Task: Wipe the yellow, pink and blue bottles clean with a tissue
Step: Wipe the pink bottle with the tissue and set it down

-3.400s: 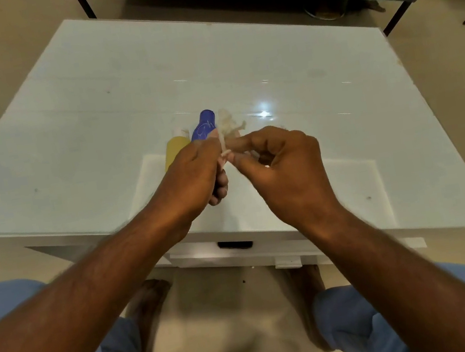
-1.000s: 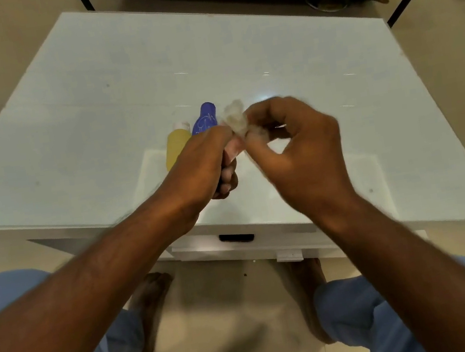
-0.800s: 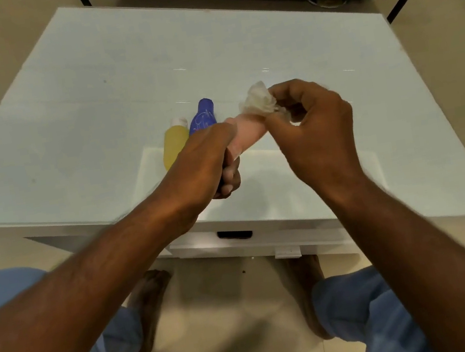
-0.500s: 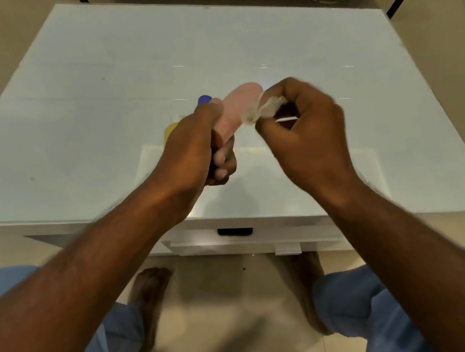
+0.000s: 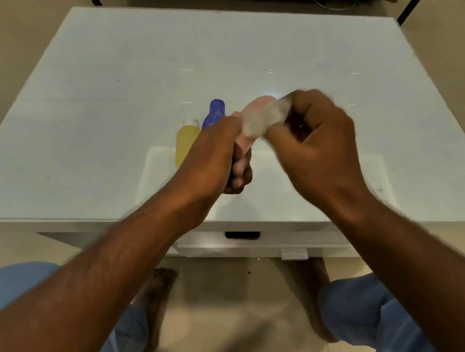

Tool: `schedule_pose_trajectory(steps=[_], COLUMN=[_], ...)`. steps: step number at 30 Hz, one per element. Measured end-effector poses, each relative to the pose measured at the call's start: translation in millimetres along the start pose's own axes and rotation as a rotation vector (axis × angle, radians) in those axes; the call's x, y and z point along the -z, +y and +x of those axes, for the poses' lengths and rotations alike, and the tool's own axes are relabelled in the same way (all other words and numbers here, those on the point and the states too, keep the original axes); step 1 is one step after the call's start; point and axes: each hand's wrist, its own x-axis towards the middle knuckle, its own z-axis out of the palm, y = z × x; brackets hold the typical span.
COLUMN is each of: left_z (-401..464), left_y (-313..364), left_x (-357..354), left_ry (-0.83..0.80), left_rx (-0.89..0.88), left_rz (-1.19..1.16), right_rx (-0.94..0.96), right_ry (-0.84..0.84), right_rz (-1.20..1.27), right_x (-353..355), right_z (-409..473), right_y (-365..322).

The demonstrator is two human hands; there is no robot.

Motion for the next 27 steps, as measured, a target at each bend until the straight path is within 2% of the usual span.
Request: schedule_pose_trajectory(steps=[3, 7, 13, 17, 19, 23, 24, 27], left_z=[0.5, 1.8, -0.5, -1.7, -2.5, -0.7, 0.4, 1.9], left_y=[0.7, -1.3, -2.6, -3.0, -6.1, -4.8, -4.7, -2.4], left_x=[1.0, -0.8, 3.1, 1.5, 0.8, 4.2, 5.4, 5.5], left_ry=[0.002, -0.025, -0.030, -0.055, -0.061, 0.012, 0.010, -0.024], left_rx=[-0.022, 0.014, -0.040, -0.013, -0.024, -0.015, -0.012, -0.013], left_rz=[0.021, -0.008, 0.048, 0.037, 0.044, 0.000, 0.002, 0.058], right_rx=[0.070, -0.171, 0.021, -0.209, -0.168, 0.051, 0.026, -0.243], right_ry=[-0.051, 0.099, -0.058, 0.066, 0.060, -0.122, -0.115, 0.066], right_rz=[-0.006, 0.031, -0.029, 0.064, 0.040, -0.003, 0.008, 0.206], right_x=[-4.1, 6.6, -0.9, 8.1, 8.6, -2.8, -3.5, 7.9], right_z=[-8.9, 16.3, -8.3, 12.2, 7.3, -15.8, -13.1, 11.0], right_y=[-6.3, 14.4, -2.2, 13.1, 11.2, -0.1, 1.7, 7.2])
